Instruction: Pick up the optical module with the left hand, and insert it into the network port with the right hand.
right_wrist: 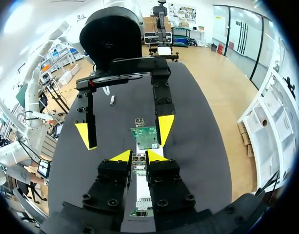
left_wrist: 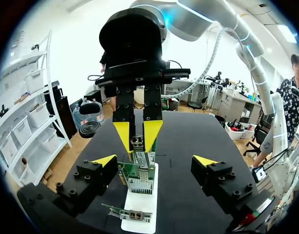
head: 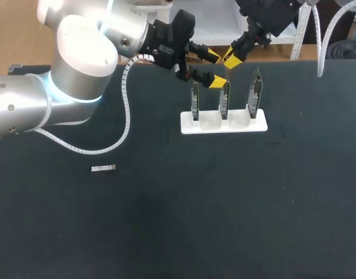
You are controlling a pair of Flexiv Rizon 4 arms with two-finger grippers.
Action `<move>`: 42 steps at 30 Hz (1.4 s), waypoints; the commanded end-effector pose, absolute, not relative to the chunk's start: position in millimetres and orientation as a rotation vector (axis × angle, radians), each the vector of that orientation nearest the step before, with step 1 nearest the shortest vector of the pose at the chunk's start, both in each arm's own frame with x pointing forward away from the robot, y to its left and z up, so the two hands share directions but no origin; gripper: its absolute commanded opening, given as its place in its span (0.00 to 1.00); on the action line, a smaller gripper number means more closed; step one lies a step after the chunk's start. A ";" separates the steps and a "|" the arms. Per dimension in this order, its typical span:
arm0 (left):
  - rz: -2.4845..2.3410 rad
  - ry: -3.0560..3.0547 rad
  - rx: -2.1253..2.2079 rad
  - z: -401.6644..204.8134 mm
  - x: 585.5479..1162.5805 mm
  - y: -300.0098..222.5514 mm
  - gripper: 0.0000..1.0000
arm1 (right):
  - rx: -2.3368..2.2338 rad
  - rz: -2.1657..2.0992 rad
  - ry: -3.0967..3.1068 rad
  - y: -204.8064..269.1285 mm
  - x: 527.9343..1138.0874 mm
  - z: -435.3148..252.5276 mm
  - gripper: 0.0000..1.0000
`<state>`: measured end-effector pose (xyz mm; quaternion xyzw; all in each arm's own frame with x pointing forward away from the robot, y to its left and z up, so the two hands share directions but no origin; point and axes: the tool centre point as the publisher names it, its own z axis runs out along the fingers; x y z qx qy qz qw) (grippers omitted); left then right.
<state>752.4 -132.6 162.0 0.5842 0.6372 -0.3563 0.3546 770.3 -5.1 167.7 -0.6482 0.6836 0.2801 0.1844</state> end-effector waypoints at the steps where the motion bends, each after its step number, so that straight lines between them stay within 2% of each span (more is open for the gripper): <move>1: -0.922 1.649 1.513 162.2 753.7 -133.0 1.00 | -1.828 0.797 1.928 -4.9 772.0 165.5 0.00; 42: -0.922 1.649 1.513 162.2 753.7 -133.0 1.00 | -1.847 0.779 1.932 -4.5 770.0 165.6 0.00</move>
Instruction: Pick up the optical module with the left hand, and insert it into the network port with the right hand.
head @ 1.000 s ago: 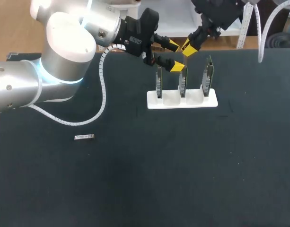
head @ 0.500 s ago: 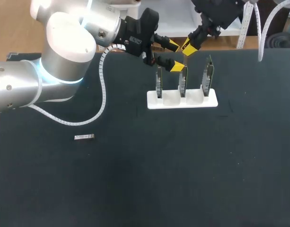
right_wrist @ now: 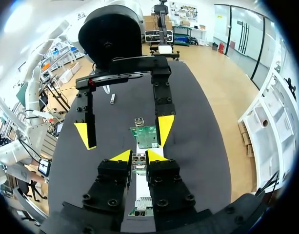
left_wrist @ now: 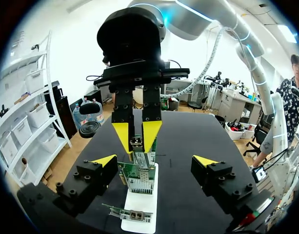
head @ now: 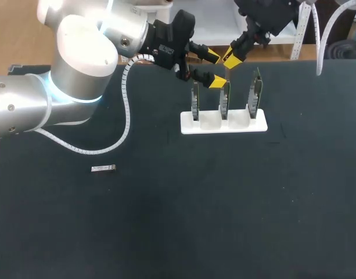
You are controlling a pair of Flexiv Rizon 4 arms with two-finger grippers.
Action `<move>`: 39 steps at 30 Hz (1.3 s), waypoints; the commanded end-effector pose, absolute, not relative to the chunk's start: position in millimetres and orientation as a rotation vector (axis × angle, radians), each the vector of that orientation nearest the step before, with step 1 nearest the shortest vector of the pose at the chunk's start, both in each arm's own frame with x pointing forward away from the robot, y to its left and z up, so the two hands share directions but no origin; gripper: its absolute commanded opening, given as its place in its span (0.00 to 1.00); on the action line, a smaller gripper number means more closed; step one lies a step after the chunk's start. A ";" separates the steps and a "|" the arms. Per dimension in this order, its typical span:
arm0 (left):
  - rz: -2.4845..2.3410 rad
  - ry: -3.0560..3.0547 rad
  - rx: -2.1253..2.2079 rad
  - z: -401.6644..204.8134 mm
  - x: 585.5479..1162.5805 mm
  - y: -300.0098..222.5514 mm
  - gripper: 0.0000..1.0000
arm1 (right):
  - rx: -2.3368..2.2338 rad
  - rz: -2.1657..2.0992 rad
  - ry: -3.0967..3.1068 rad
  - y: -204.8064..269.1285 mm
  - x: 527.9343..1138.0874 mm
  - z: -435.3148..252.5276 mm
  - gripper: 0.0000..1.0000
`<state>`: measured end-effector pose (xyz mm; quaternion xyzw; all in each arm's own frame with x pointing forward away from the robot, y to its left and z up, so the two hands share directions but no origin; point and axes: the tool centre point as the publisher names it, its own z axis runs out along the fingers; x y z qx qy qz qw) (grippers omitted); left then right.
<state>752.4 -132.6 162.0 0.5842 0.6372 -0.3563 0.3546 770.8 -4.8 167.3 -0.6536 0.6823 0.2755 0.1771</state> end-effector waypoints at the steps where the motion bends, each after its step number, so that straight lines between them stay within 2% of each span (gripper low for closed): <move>1: -0.922 1.649 1.513 162.2 753.7 -133.0 1.00 | -1.847 0.780 1.932 -4.6 770.1 165.2 0.00; 39: -0.922 1.649 1.513 162.2 753.7 -133.0 1.00 | -1.856 0.727 1.957 -4.6 767.0 161.0 0.00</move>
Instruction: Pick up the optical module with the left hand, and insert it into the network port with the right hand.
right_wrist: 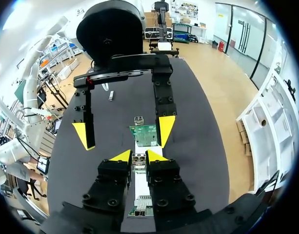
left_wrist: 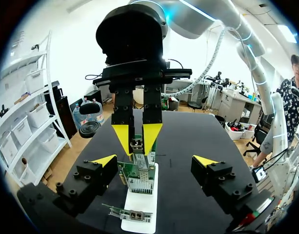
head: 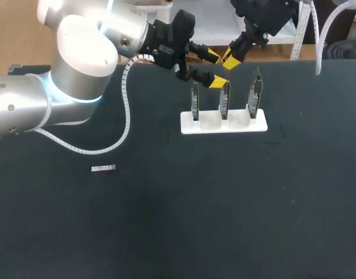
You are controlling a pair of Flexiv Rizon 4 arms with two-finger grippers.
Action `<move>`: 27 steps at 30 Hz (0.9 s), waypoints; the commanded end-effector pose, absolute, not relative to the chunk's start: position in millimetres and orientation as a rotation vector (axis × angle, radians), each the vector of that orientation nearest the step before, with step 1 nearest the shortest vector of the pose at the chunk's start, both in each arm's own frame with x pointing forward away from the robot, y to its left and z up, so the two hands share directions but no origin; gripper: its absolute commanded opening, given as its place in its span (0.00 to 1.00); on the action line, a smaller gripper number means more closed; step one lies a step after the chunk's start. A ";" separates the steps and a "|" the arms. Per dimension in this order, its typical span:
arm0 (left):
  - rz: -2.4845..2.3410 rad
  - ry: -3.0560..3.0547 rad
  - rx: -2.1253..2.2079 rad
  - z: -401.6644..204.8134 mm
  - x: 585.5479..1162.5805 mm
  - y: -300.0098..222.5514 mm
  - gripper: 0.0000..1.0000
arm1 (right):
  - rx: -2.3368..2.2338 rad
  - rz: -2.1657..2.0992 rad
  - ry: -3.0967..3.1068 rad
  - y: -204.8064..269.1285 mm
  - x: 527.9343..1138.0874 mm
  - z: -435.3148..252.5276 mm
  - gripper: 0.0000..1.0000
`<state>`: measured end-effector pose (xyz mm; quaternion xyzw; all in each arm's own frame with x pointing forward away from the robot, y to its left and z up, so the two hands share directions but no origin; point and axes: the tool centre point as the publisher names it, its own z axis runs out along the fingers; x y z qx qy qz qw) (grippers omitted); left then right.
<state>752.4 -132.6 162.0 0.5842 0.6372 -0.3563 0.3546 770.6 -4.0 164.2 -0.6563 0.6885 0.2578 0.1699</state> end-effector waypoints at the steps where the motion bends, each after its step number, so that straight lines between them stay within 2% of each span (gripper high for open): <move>1: -0.922 1.649 1.513 162.2 753.7 -133.0 1.00 | -1.856 0.729 1.957 -4.7 766.8 160.5 0.00; 12: -0.922 1.649 1.513 162.2 753.7 -133.0 1.00 | -1.846 0.731 1.963 -7.2 767.8 158.2 0.00; 13: -0.922 1.649 1.513 162.2 753.7 -133.0 1.00 | -1.845 0.733 1.963 -7.2 768.0 158.3 0.23; 14: -0.922 1.649 1.513 162.2 753.7 -133.0 1.00 | -1.844 0.733 1.963 -7.2 768.2 158.4 1.00; 27: -0.922 1.649 1.513 162.2 753.7 -133.0 1.00 | -1.795 0.740 1.956 -11.0 768.5 164.1 1.00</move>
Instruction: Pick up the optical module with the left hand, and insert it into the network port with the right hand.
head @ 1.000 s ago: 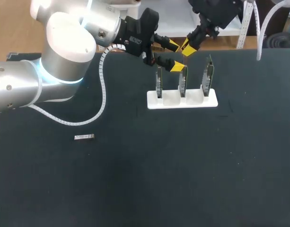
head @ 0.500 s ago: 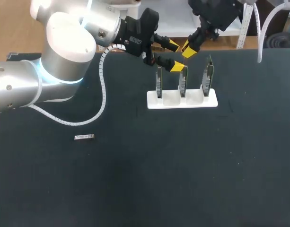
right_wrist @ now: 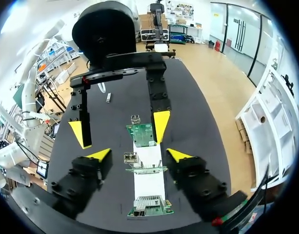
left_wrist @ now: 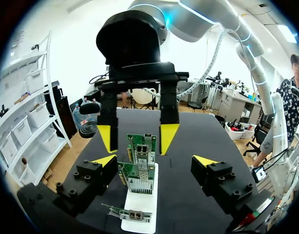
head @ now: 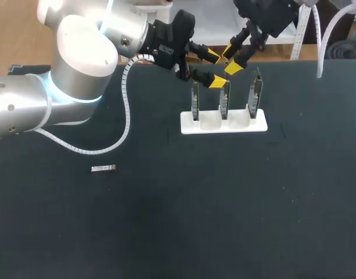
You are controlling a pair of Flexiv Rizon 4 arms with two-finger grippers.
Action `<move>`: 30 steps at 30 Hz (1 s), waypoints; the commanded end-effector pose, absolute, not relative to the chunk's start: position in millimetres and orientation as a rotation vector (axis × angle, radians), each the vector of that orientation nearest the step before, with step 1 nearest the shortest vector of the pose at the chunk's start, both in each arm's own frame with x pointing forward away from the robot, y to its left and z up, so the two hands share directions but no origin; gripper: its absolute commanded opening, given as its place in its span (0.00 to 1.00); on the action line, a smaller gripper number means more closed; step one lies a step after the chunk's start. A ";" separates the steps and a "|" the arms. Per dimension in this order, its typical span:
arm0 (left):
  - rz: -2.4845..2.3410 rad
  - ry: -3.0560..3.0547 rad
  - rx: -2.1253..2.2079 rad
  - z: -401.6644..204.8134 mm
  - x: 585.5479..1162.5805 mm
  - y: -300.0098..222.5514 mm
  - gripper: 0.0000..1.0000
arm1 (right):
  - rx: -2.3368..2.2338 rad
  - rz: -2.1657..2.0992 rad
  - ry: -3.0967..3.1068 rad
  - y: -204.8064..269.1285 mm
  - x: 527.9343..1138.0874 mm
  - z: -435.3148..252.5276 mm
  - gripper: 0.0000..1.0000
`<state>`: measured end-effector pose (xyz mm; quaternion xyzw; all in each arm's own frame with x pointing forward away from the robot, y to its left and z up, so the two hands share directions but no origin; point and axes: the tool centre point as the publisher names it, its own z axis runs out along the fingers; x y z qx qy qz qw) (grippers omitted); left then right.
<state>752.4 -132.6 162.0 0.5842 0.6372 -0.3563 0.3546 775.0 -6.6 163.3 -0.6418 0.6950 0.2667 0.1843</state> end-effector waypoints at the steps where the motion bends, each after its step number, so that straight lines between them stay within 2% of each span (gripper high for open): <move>1: -0.922 1.649 1.513 162.2 753.7 -133.0 1.00 | -1.793 0.739 1.955 -11.8 768.2 164.9 1.00; 21: -0.922 1.649 1.513 162.2 753.7 -133.0 1.00 | -1.609 0.799 1.873 -35.6 762.8 177.5 1.00; 22: -0.922 1.649 1.513 162.2 753.7 -133.0 1.00 | -1.609 0.800 1.872 -35.7 762.8 177.3 0.91; 23: -0.922 1.649 1.513 162.2 753.7 -133.0 1.00 | -1.609 0.800 1.867 -36.1 762.8 177.0 0.25; 24: -0.922 1.649 1.513 162.2 753.7 -133.0 1.00 | -1.608 0.800 1.865 -36.6 762.7 176.7 0.00; 30: -0.922 1.649 1.513 162.2 753.7 -133.0 1.00 | -1.605 0.793 1.861 -38.5 762.9 176.5 0.00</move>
